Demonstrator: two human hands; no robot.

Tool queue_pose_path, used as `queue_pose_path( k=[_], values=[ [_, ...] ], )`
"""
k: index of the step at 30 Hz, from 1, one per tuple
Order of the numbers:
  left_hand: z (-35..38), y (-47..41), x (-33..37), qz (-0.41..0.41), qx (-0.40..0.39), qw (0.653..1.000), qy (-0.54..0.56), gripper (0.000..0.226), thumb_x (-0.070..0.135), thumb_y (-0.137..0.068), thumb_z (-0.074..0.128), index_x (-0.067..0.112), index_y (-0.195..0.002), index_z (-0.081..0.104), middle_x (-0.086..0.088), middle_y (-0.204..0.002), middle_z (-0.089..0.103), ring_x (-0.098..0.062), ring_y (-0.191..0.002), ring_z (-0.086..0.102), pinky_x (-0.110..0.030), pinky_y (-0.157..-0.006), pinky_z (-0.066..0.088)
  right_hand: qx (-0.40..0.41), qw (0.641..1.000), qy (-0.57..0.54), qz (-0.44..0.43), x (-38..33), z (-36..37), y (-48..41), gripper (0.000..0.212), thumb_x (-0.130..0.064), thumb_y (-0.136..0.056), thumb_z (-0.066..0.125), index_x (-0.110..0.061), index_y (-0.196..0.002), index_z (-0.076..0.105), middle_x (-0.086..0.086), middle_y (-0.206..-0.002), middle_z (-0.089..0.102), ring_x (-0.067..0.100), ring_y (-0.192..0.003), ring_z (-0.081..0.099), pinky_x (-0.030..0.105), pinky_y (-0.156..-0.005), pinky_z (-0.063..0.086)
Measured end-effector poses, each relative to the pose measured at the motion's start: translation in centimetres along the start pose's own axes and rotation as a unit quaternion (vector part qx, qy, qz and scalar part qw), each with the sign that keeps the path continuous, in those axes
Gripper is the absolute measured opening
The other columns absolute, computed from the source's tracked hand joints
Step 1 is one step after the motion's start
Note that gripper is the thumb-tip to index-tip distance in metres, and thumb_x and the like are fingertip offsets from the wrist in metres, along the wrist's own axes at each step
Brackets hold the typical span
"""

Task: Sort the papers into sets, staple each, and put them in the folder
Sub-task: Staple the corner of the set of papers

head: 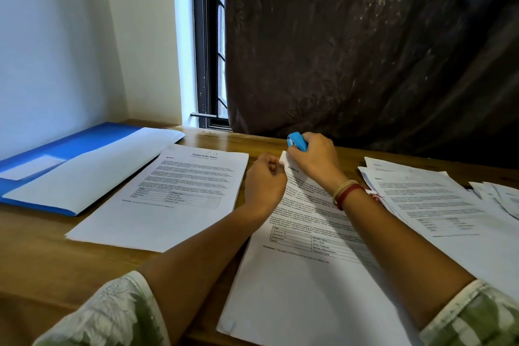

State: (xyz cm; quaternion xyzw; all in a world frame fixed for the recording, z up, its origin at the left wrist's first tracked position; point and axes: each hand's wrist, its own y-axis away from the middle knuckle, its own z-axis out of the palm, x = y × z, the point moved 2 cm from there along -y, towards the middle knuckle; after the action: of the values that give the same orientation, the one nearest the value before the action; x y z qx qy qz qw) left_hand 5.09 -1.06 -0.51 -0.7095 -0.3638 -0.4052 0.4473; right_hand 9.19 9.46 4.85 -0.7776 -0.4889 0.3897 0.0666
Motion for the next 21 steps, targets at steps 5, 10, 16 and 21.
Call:
queue_pose_path(
  k=[5,10,16,21],
  values=[
    [-0.1,-0.2,-0.2,-0.005,-0.002,1.0,0.011,0.011,0.025,-0.097,0.051,0.017,-0.103,0.057,-0.002,-0.091,0.065,-0.011,-0.071,0.057,-0.019,-0.055,0.04,-0.011,0.999,-0.001,-0.033,-0.7,-0.4,0.1,0.014,-0.028,-0.086,0.066,-0.014,-0.087,0.063,0.0,-0.076,0.06,0.014,-0.072,0.059,0.029,-0.065,0.051],
    [0.0,-0.1,-0.3,-0.002,-0.007,1.0,0.011,0.009,0.025,-0.097,0.051,0.018,-0.1,0.056,-0.001,-0.089,0.064,-0.011,-0.072,0.059,-0.021,-0.056,0.043,-0.017,1.0,-0.019,-0.013,-0.3,-0.2,0.0,0.022,-0.031,-0.088,0.064,-0.02,-0.071,0.055,-0.003,-0.066,0.053,0.01,-0.062,0.051,0.024,-0.058,0.042],
    [-0.1,-0.2,-0.2,0.006,0.0,1.0,0.024,0.011,0.024,-0.097,0.051,0.016,-0.101,0.058,-0.001,-0.089,0.065,-0.013,-0.076,0.062,-0.022,-0.059,0.046,-0.068,0.997,-0.033,0.002,-0.4,0.4,-0.3,0.017,-0.032,-0.095,0.053,-0.017,-0.087,0.054,-0.003,-0.073,0.051,0.009,-0.065,0.049,0.021,-0.058,0.039],
    [-0.1,-0.5,-0.5,0.002,-0.002,0.999,0.036,0.01,0.022,-0.096,0.052,0.015,-0.099,0.058,-0.003,-0.087,0.065,-0.015,-0.075,0.062,-0.024,-0.06,0.047,-0.171,0.978,-0.116,0.026,-0.2,0.6,-0.2,0.016,-0.031,-0.098,0.045,-0.016,-0.097,0.05,0.0,-0.081,0.049,0.012,-0.071,0.047,0.027,-0.064,0.038]
  ],
)
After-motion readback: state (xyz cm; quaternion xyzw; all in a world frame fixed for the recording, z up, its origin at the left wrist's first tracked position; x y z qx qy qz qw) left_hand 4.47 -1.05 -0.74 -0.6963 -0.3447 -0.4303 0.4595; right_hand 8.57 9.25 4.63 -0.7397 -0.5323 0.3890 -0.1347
